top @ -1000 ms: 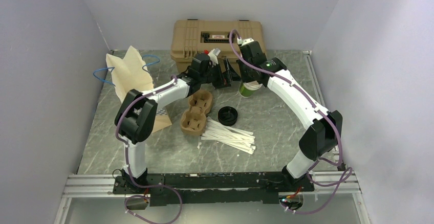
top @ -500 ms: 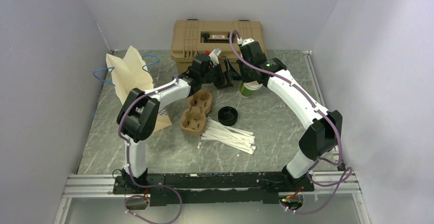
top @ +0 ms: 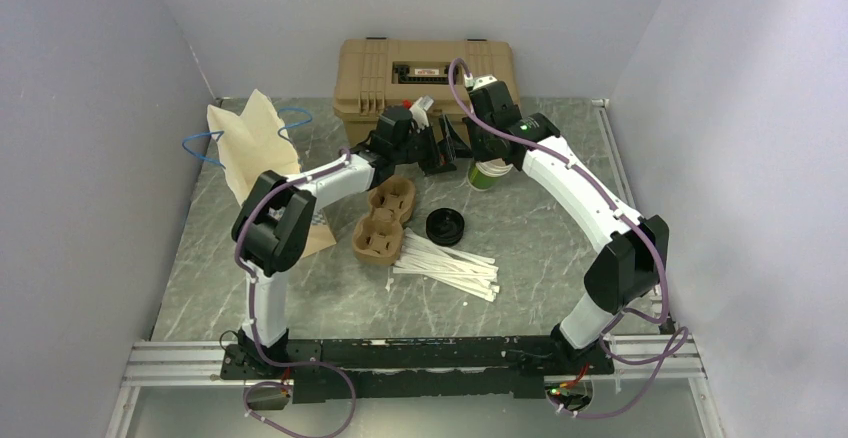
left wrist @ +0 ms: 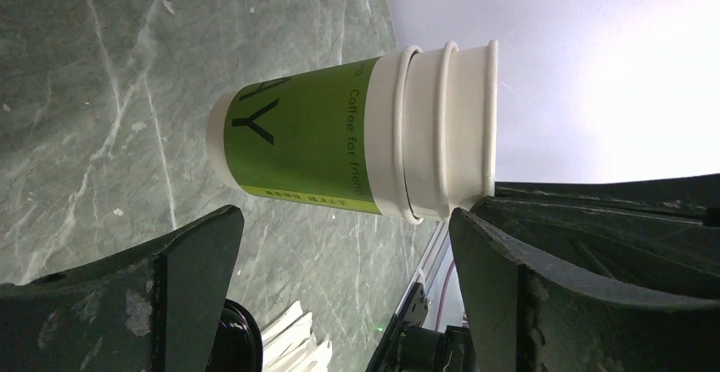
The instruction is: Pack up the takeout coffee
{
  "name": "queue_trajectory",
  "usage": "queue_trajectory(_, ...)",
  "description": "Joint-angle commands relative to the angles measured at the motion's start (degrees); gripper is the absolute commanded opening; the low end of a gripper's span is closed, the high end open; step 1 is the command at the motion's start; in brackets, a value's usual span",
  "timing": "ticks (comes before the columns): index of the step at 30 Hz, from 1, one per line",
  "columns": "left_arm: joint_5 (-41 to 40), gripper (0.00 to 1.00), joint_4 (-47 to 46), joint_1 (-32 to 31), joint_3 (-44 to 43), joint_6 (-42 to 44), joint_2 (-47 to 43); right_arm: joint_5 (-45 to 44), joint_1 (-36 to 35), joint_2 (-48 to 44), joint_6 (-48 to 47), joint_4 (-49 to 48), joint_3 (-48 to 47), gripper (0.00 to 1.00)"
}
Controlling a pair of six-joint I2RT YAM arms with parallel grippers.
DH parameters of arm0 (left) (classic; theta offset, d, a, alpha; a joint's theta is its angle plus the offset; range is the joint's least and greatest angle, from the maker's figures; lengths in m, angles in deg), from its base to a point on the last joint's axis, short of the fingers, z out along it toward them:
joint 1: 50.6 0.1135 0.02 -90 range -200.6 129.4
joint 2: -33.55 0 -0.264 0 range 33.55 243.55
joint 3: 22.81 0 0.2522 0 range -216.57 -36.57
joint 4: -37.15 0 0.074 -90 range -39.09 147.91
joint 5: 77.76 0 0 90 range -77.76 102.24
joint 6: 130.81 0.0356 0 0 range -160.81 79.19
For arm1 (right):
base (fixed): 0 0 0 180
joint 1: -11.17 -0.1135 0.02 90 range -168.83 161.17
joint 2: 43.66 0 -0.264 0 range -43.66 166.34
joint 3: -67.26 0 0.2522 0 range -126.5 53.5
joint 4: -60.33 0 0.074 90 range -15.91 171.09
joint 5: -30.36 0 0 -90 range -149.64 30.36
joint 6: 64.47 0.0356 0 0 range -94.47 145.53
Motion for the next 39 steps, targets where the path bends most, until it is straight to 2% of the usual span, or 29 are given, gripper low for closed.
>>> queue_trajectory(1, 1.16, 0.97, -2.89, 0.03, -2.62, -0.61, 0.95, 0.42, -0.03, -1.55, -0.25, -2.77, 0.11, 0.00)
queue_trajectory(25, 1.05, 0.97, -4.32, 0.06, -2.24, -1.17, 2.88, 1.65, -0.03, -1.21, -0.29, -3.38, 0.65, 0.00)
queue_trajectory(39, -0.68, 0.97, 0.48, 0.39, -1.89, 3.10, -1.13, -0.80, -0.03, -2.59, -0.68, -1.81, -2.23, 0.00)
